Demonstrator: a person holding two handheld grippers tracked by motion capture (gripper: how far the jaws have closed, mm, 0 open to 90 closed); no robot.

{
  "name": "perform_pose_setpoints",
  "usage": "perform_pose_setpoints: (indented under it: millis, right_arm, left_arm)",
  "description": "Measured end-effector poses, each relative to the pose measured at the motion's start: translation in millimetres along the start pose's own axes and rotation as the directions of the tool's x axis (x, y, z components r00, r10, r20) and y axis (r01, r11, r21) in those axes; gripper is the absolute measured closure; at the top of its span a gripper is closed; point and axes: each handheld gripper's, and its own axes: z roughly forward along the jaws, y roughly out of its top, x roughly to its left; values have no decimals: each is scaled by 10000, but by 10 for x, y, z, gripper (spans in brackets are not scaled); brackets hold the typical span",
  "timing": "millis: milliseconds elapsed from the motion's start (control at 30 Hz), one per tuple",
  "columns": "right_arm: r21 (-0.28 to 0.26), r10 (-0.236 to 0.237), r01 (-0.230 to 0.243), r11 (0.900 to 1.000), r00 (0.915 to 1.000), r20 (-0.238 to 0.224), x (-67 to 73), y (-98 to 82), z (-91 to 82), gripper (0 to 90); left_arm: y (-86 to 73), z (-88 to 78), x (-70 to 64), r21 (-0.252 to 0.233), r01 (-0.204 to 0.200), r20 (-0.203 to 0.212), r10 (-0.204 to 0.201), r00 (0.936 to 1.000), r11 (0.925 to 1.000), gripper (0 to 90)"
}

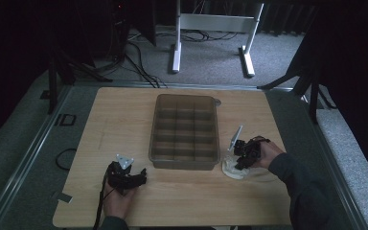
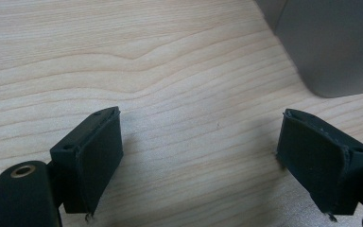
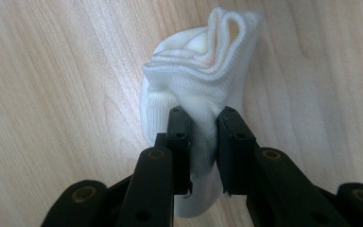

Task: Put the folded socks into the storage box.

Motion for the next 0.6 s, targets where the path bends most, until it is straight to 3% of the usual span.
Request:
perform_pose_setpoints:
  millis: [200,600]
  right_arm:
    - [3,120,-120,9999,9999,-65,4,9,56,738]
    - [151,457,-452,9989,9982,-384,28,29,157,469]
  left_arm:
    - [0,0,0,2,-5,2,5,10000,10000,152]
    - [0,0,0,0,-6,2,6,10000,10000,152]
